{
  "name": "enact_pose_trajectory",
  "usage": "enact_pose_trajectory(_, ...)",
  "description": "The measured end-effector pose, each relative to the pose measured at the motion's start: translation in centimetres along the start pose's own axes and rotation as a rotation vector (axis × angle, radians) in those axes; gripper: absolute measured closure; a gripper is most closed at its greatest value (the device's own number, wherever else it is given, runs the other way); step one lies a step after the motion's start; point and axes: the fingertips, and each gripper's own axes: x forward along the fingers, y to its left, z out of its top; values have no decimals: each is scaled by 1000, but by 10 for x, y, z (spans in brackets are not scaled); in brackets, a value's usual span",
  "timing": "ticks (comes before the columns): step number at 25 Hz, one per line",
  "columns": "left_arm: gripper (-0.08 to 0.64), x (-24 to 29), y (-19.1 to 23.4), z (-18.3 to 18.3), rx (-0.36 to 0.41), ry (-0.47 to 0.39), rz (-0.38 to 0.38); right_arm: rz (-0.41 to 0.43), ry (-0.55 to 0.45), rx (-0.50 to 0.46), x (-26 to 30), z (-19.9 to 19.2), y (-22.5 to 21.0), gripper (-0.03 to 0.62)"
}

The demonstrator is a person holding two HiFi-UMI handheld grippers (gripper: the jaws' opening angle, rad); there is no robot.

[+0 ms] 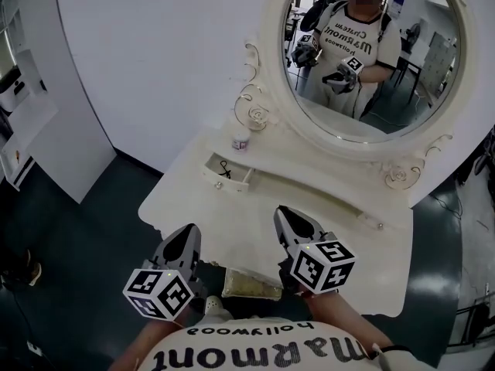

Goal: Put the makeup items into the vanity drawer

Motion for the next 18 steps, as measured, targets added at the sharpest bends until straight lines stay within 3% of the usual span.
enact_pose_trajectory(18,552,-23,-28,-36,-30,18,66,29,47,0,-32,-26,-14,558)
